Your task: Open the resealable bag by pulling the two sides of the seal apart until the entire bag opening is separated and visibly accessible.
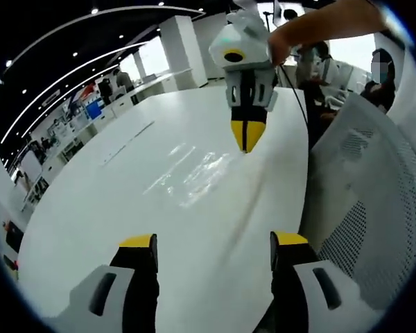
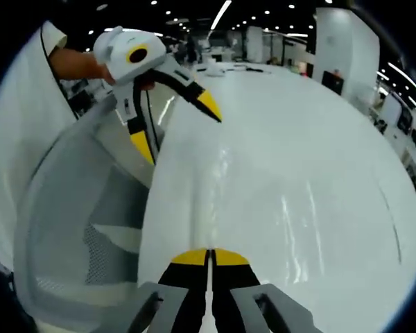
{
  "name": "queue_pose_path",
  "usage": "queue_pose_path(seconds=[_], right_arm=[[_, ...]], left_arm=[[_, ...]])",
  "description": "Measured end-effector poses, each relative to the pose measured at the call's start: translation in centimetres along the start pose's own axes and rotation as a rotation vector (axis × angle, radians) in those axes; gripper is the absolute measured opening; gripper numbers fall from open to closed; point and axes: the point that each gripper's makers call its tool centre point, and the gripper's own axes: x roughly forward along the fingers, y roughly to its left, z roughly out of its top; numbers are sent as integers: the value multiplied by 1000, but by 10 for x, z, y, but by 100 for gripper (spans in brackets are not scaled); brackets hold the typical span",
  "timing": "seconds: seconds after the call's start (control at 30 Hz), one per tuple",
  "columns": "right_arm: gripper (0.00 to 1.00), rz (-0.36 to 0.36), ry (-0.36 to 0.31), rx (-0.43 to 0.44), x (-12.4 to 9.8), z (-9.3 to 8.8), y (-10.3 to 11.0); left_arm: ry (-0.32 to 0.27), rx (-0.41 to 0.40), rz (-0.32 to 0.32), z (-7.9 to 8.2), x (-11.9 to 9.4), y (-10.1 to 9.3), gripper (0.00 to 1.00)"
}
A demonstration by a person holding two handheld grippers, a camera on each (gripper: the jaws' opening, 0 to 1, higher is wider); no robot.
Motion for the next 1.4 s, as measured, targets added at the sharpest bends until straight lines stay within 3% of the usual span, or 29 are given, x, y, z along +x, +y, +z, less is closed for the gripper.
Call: queue_pose_path(seconds=[0.4,0.5,0.63,0.77,0.9,1.0,1.17,1.4], right_arm=[[0,19,12,-43,-2,7,7],[0,22,12,-49,-3,8,9],[0,31,10,-40,-3,9,11],[0,40,5,-20,-6,11,11],[0,56,7,-6,-6,12,13],[0,55,-3,9,-6,15,13],[0,58,-9,17,-7,17,14],[0,42,-19,70,-7,17,13]], left_arm=[[18,119,-15,11,12,3,50],[38,186,-29,10,17,3,45],[48,213,-47,9,21,2,42],[54,252,-54,9,21,3,28],[62,326,-49,13,22,5,27],[59,335,-54,16,23,5,25],[72,396,-62,15,23,5,13],[69,398,-75,18,25,2,8]])
